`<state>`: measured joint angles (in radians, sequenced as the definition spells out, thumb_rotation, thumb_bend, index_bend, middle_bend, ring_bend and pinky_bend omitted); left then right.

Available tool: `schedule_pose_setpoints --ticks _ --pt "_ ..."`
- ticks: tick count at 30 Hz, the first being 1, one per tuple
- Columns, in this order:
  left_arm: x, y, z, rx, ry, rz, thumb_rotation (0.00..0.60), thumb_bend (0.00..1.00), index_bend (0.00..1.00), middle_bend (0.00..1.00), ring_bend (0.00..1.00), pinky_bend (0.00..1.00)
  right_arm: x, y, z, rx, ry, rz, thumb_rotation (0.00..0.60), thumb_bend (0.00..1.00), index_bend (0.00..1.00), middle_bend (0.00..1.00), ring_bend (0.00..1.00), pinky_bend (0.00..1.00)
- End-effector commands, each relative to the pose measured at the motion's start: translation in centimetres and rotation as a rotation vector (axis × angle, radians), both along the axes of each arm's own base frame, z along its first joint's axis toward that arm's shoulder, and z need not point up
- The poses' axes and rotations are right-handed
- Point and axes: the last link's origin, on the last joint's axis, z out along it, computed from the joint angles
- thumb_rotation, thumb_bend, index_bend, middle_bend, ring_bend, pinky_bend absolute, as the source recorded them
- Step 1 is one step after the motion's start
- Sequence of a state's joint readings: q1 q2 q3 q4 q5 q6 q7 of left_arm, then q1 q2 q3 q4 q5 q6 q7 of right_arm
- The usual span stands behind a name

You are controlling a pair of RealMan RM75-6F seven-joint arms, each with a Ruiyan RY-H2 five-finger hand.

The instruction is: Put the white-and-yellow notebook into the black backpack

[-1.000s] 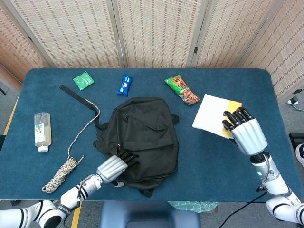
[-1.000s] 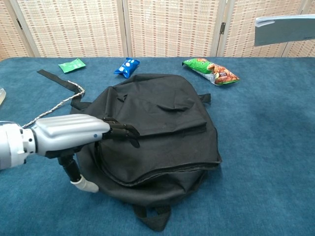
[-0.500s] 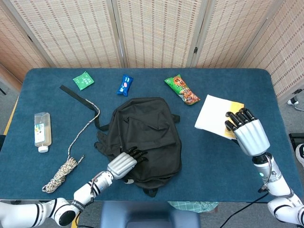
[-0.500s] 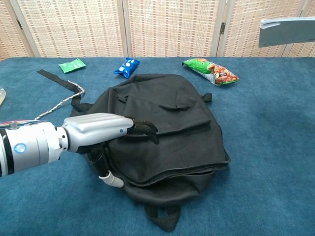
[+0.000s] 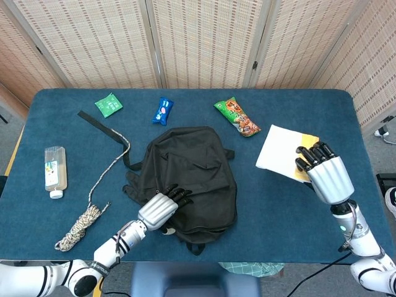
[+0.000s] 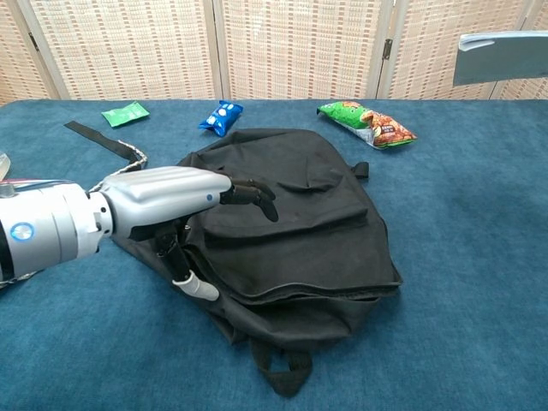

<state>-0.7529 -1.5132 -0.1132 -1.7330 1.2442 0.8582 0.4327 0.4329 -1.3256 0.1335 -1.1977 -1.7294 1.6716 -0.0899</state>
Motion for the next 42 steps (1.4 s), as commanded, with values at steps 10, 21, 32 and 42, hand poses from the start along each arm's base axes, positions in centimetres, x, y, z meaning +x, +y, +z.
schedule_pose_setpoints --ticks 10,21,32,42 --pt "0.2 -0.5 2.0 0.069 0.099 -0.004 0.600 0.21 0.23 0.11 0.10 0.01 -0.1 0.0 -0.6 0.019 0.001 -0.003 0.600 0.45 0.74 0.47 0.54 0.40" --pt "1.0 -0.3 0.1 0.032 0.100 -0.004 0.600 0.20 0.21 0.11 0.10 0.00 -0.2 0.0 -0.6 0.024 0.005 -0.008 0.600 0.45 0.74 0.47 0.54 0.40" --pt "1.3 0.7 -2.8 -0.030 0.146 0.025 0.600 0.20 0.22 0.11 0.10 0.00 -0.4 0.0 -0.7 0.027 0.001 -0.016 0.600 0.45 0.74 0.47 0.54 0.40" --pt "0.8 2.3 -3.9 -0.043 0.131 0.106 0.600 0.34 0.35 0.11 0.11 0.00 -0.6 0.1 -0.7 0.025 -0.005 -0.016 0.600 0.45 0.74 0.47 0.54 0.40"
